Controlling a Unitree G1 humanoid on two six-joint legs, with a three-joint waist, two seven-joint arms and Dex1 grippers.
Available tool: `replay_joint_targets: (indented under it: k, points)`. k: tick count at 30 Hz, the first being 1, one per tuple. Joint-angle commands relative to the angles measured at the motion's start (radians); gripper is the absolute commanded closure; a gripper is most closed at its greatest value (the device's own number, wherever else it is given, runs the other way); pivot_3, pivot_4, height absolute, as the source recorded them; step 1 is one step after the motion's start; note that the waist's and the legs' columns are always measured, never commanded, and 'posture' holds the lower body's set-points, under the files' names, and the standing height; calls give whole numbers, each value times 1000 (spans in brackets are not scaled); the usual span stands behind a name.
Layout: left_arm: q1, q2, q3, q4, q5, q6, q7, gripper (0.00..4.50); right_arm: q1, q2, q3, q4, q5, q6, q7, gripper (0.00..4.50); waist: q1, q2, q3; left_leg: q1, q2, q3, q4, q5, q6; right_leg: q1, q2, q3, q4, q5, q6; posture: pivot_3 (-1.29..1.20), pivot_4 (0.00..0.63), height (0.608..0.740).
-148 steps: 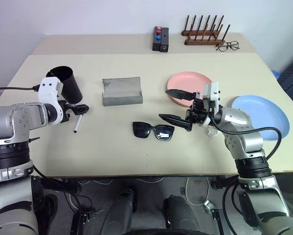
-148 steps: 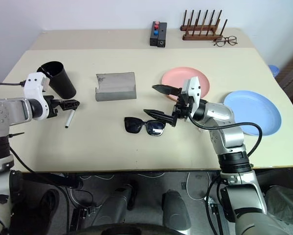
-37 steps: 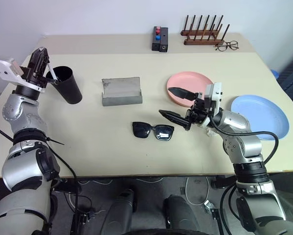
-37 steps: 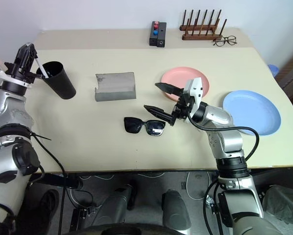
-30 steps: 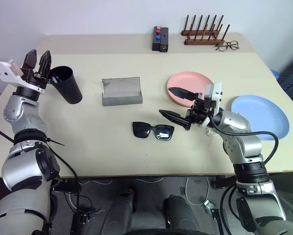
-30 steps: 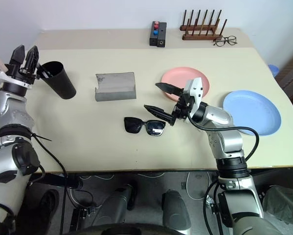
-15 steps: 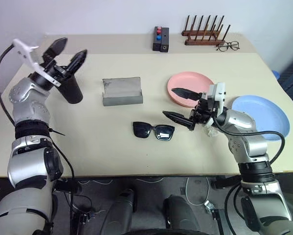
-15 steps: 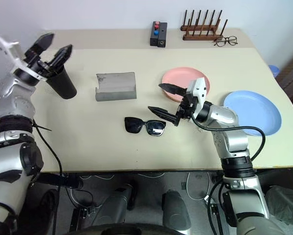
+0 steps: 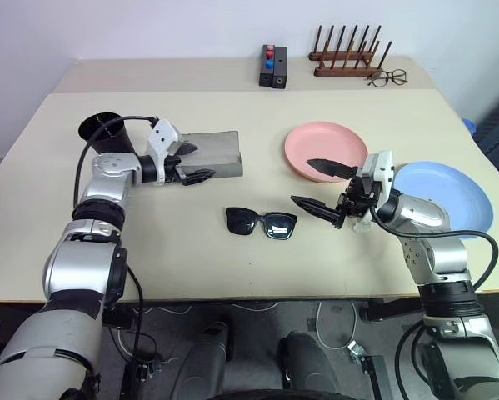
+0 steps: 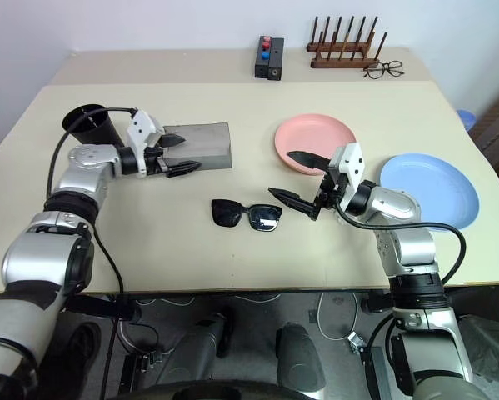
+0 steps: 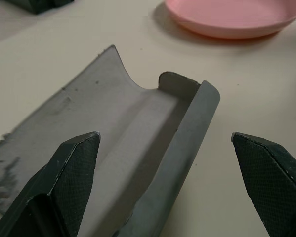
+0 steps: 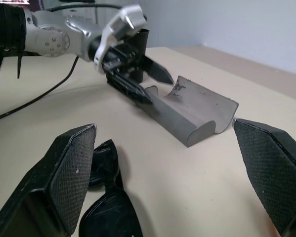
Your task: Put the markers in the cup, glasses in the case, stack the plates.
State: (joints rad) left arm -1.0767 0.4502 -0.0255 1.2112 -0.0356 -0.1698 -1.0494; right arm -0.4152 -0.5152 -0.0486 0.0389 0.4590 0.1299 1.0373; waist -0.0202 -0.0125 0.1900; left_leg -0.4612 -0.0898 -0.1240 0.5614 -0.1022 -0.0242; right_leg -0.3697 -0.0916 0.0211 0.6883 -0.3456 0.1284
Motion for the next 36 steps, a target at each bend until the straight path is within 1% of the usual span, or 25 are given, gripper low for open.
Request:
replay_joint_targets:
  k: [1, 3, 5, 6, 8, 10, 11, 18, 22, 26, 30, 32, 34, 36]
  points:
    - [-33, -11, -12, 25, 37, -5, 17, 306, 9, -7, -19, -41, -5, -25, -10, 0, 0, 0, 0, 0, 0, 0, 0, 0, 0, 0, 0, 0, 0, 0, 0, 0, 150, 740]
    - [-34, -16, -10, 33, 48, -8, 21, 855, 14, -16, -26, -34, -10, -30, -11, 0, -1, 0, 0, 0, 0, 0, 0, 0, 0, 0, 0, 0, 0, 0, 0, 0, 150, 740]
    - [-33, -19, -10, 37, 59, -2, 11, 1870, 19, -28, -39, -10, -18, -41, -13, 0, -1, 0, 0, 0, 0, 0, 0, 0, 0, 0, 0, 0, 0, 0, 0, 0, 150, 740]
    - [-33, -19, -10, 38, 62, 3, 8, 2297, 23, -34, -41, -4, -25, -49, -12, 0, -1, 0, 0, 0, 0, 0, 0, 0, 0, 0, 0, 0, 0, 0, 0, 0, 150, 740]
    - [-32, -20, -10, 38, 66, 5, 3, 3374, 28, -39, -41, 0, -32, -58, -8, 0, 0, 0, 0, 0, 0, 0, 0, 0, 0, 0, 0, 0, 0, 0, 0, 0, 150, 740]
    - [-32, -20, -5, 35, 62, 12, -14, 4353, 23, -38, -43, 8, -33, -62, -13, 0, 0, 0, 0, 0, 0, 0, 0, 0, 0, 0, 0, 0, 0, 0, 0, 0, 150, 740]
    - [-34, -20, -1, 32, 58, 17, -25, 4439, 20, -38, -44, 13, -34, -64, -15, 0, 0, 0, 0, 0, 0, 0, 0, 0, 0, 0, 0, 0, 0, 0, 0, 0, 150, 740]
    - [-35, 4, 0, -17, 43, 63, -175, 4439, 4, -53, -54, 63, -46, -90, -6, 0, 1, 0, 0, 0, 0, 0, 0, 0, 0, 1, 0, 0, 0, 0, 0, 0, 150, 740]
    - [-8, 52, -12, -102, 40, 69, -284, 4439, -1, -56, -55, 73, -44, -97, -3, 0, -3, 0, 0, 0, 0, 0, 0, 0, 0, 0, 0, -1, 0, 0, 0, 0, 150, 740]
    - [59, 120, -23, -264, 11, 139, -422, 4439, -2, -53, -53, 75, -47, -100, 0, 0, -18, 0, 0, 0, 0, 0, -1, 0, 0, 0, 0, 0, 0, 0, 0, 0, 150, 740]
    - [173, 225, -56, -469, -3, 218, -545, 4439, -8, -47, -45, 84, -53, -107, 3, 0, -27, 0, 0, 0, 1, -1, -1, 0, 0, 0, 1, 0, 0, 0, 0, 0, 150, 740]
    - [226, 273, -74, -563, -48, 255, -563, 4439, -12, -46, -44, 87, -54, -108, 6, 0, -26, 1, 0, 0, 1, -1, -1, 0, 0, 0, 1, 0, 0, 0, -1, 0, 150, 740]
    - [275, 324, -97, -648, -124, 316, -565, 4439, -16, -44, -41, 91, -57, -110, 9, 0, -24, 1, 0, 0, 1, -2, -1, 0, 0, 0, 1, 1, 0, 0, -1, 0, 150, 740]
    - [326, 385, -130, -708, -183, 320, -565, 4439, -19, -42, -38, 92, -56, -109, 13, 0, -23, 1, 0, 0, 1, -2, -1, 0, 0, 0, 1, 1, 0, 0, -1, 0, 150, 740]
